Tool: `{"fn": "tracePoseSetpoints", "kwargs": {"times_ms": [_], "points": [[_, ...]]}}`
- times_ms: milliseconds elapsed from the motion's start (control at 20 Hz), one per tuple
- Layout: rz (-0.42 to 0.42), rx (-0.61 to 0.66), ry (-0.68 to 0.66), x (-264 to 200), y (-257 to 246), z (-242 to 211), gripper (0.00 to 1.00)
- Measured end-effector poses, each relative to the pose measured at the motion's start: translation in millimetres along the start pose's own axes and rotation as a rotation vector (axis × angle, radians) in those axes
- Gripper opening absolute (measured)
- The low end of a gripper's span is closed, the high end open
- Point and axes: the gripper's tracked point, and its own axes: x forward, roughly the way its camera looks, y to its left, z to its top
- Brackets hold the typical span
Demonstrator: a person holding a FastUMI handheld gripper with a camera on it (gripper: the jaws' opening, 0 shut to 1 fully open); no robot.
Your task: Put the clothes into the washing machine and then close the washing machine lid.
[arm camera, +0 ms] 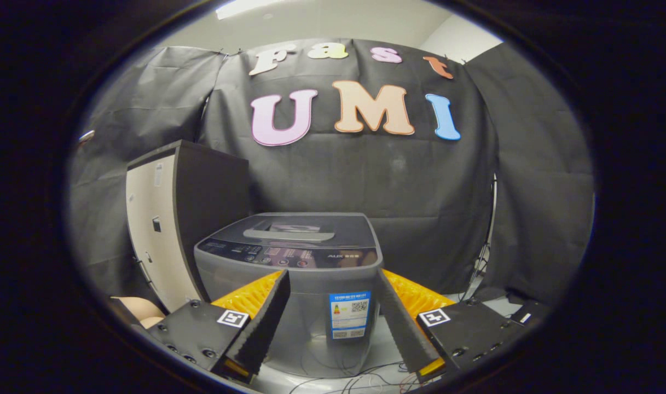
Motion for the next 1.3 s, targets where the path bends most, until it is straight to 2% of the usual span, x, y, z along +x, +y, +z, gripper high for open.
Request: {"fn": "tracePoseSetpoints", "kwargs": {"times_ms": [1300], "points": [[0.004, -0.001, -0.009, -7, -10, 7, 0.97]]}}
